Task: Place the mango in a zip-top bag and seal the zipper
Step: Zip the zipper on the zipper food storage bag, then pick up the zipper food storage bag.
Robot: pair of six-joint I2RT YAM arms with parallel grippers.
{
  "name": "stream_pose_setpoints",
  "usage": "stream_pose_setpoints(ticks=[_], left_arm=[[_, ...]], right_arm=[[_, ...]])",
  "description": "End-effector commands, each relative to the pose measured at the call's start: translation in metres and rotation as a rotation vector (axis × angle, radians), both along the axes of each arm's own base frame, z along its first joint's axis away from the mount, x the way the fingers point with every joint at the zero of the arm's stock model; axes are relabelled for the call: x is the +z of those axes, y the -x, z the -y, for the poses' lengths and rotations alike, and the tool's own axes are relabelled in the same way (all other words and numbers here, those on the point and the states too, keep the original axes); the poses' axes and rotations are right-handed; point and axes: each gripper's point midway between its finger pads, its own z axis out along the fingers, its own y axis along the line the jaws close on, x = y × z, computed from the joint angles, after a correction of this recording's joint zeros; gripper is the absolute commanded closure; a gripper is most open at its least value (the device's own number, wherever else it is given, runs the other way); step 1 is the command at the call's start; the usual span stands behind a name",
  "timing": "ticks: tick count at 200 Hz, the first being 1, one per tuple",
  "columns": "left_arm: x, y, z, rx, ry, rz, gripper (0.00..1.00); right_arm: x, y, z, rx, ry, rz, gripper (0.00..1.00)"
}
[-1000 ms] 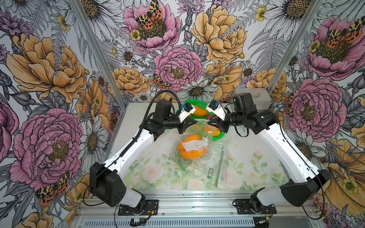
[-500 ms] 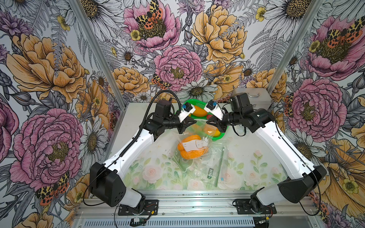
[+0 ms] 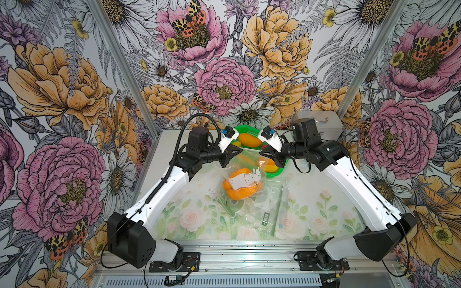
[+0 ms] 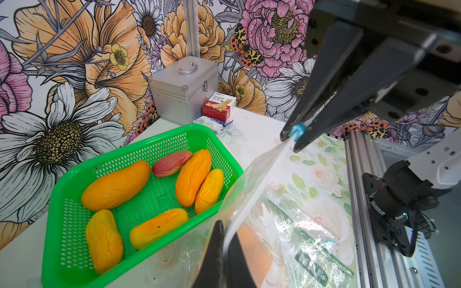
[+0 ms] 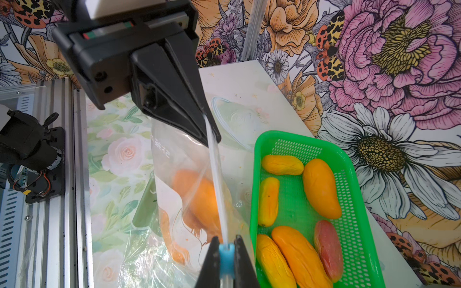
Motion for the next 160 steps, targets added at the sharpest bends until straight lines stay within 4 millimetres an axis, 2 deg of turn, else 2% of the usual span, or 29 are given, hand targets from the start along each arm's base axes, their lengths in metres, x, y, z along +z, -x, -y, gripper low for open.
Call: stream_pose_setpoints(ticks=[1, 25, 58, 76, 90, 114, 126, 129, 133, 135, 160], left_arm=[[0.007, -0.033, -0.05, 0.234, -0.007, 0.03, 1.0], [0.013, -0.032, -0.056, 0.239, 0.01, 0.039, 1.0], [0.02, -0.023, -0.051, 0.19, 0.038, 0.047, 1.0], [0.027, -0.019, -0.048, 0.174, 0.06, 0.057, 1.0], [0.035, -0.019, -0.051, 0.194, 0.079, 0.073, 1.0], [0.05, -0.024, -0.063, 0.28, 0.103, 0.093, 1.0], [0.059, -0.026, -0.071, 0.332, 0.114, 0.108, 1.0], [0.061, -0.027, -0.073, 0.346, 0.117, 0.109, 1.0], [0.063, -0.029, -0.076, 0.366, 0.121, 0.113, 1.0], [0.066, -0.029, -0.077, 0.374, 0.124, 0.117, 1.0], [0.079, -0.044, -0.099, 0.516, 0.153, 0.12, 1.0]], right_arm=[[0.004, 0.006, 0.035, -0.098, 0.052, 0.014, 1.0], [0.004, 0.008, 0.039, -0.108, 0.056, 0.02, 1.0], [0.006, 0.009, 0.035, -0.092, 0.037, 0.007, 0.97], [0.011, 0.008, 0.03, -0.08, 0.014, -0.002, 0.76], [0.017, 0.004, 0.028, -0.089, -0.006, -0.003, 0.55], [0.031, 0.003, 0.026, -0.097, -0.044, 0.019, 0.35], [0.038, 0.007, 0.025, -0.09, -0.066, 0.032, 0.29], [0.04, 0.008, 0.025, -0.089, -0.072, 0.034, 0.24], [0.042, 0.009, 0.025, -0.091, -0.079, 0.038, 0.06], [0.043, 0.01, 0.025, -0.091, -0.083, 0.04, 0.02], [0.053, 0.014, 0.028, -0.125, -0.121, 0.061, 0.01]])
